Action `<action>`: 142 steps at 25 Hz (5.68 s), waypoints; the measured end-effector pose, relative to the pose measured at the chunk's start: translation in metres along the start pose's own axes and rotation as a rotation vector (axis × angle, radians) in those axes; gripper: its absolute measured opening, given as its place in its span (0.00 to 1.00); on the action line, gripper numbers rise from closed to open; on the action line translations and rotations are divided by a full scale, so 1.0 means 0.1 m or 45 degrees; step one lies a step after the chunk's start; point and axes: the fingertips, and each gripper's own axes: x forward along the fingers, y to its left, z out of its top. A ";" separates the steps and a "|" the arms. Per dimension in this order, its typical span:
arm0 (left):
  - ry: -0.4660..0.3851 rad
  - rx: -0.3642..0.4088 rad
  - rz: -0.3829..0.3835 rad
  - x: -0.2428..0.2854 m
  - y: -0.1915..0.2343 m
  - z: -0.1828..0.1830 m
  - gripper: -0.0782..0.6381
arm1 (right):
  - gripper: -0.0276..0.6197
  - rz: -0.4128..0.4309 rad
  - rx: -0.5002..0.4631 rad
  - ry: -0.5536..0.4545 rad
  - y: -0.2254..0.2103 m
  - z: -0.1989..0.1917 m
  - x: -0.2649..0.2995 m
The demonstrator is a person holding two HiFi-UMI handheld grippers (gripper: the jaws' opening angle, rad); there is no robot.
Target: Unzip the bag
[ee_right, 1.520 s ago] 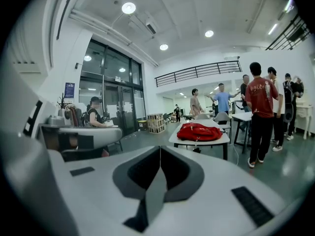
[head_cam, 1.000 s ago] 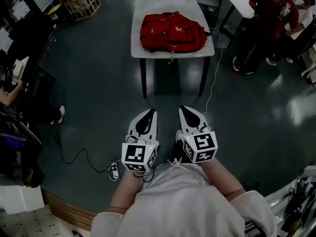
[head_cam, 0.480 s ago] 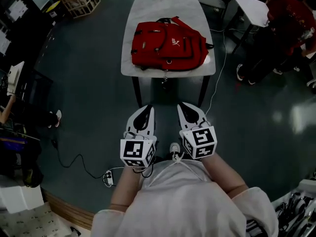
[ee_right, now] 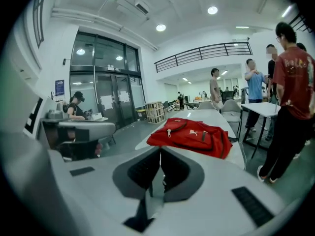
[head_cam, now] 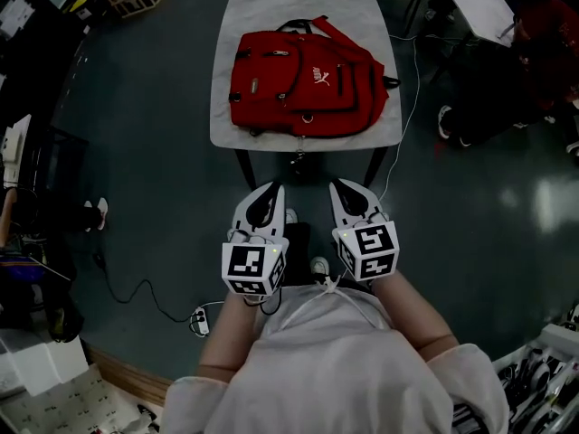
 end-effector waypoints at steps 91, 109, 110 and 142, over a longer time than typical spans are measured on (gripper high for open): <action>0.717 -0.041 0.123 2.39 1.42 -1.84 0.14 | 0.09 0.113 -0.014 0.950 -1.55 -1.46 1.77; 0.691 -0.002 0.219 2.38 1.44 -1.82 0.14 | 0.09 0.066 -0.044 0.963 -2.32 -1.46 1.58; 0.691 -0.003 0.223 2.38 1.44 -1.82 0.14 | 0.09 0.063 -0.058 0.965 -2.35 -1.45 1.58; 0.292 -0.161 0.085 2.39 1.03 -0.45 0.15 | 0.14 -0.091 0.134 0.349 -2.07 0.08 1.84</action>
